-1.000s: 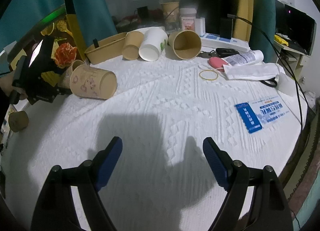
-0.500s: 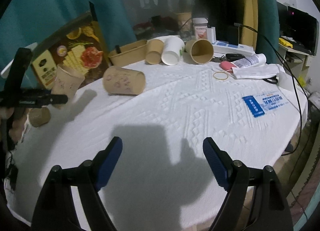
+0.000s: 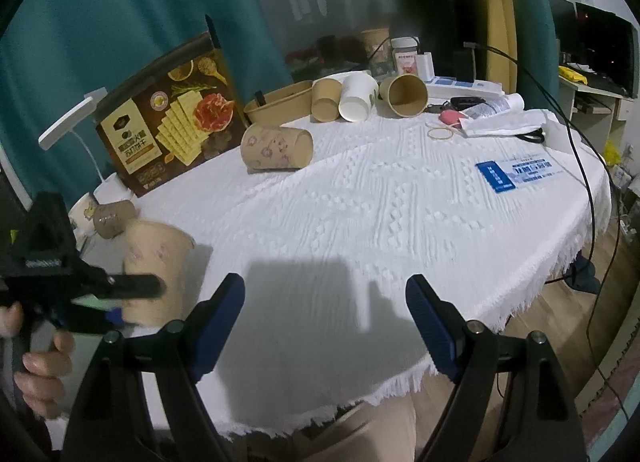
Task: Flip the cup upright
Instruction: 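Rotate the held cup upright with the left tool while the right tool approaches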
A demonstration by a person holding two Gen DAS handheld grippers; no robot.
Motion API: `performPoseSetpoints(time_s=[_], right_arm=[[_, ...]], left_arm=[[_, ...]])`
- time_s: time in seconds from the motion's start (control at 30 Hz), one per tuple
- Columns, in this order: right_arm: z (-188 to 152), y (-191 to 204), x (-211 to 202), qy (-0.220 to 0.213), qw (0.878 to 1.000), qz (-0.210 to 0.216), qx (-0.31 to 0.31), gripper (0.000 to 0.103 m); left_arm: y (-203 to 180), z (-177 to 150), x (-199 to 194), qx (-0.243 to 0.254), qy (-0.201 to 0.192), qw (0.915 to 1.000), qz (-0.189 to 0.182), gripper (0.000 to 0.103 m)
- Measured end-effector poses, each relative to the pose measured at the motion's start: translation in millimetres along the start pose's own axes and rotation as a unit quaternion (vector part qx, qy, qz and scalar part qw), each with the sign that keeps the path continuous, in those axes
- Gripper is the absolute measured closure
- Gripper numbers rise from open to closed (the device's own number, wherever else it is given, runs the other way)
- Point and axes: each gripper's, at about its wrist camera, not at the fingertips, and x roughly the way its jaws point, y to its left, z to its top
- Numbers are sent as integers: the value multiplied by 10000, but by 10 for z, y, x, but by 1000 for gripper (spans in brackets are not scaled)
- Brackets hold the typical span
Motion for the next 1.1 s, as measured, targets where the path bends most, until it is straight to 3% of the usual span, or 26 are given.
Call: performPoseSetpoints(time_s=[0.1, 0.2, 0.47, 0.63, 0.8, 0.93, 1.03, 1.1], right_arm=[[-35, 5, -17, 65, 10000, 10, -24, 22], [-61, 30, 17, 163, 9999, 27, -22, 22], [-16, 214, 112, 236, 9994, 41, -238, 22], [53, 300, 166, 318, 9987, 72, -398, 22], [177, 377, 293, 689, 9951, 517, -483, 22], [355, 523, 449, 1138, 9851, 1196, -488, 22], [412, 648, 686, 1685, 9707, 1692, -269, 22], [415, 739, 883, 2107, 9614, 1756, -231, 22]], left_arm=[[180, -77, 76, -423, 54, 9990, -139, 41], [235, -69, 93, -537, -18, 9981, -297, 41], [244, -58, 97, -455, -4, 9980, -429, 38], [256, -90, -19, -374, -30, 9978, -538, 21], [149, -80, -233, 66, -281, 9976, -622, 21], [74, -104, -563, 814, -833, 9926, -337, 21], [72, -159, -782, 1355, -1295, 9821, 157, 21], [97, -198, -912, 1666, -1570, 9719, 554, 21]])
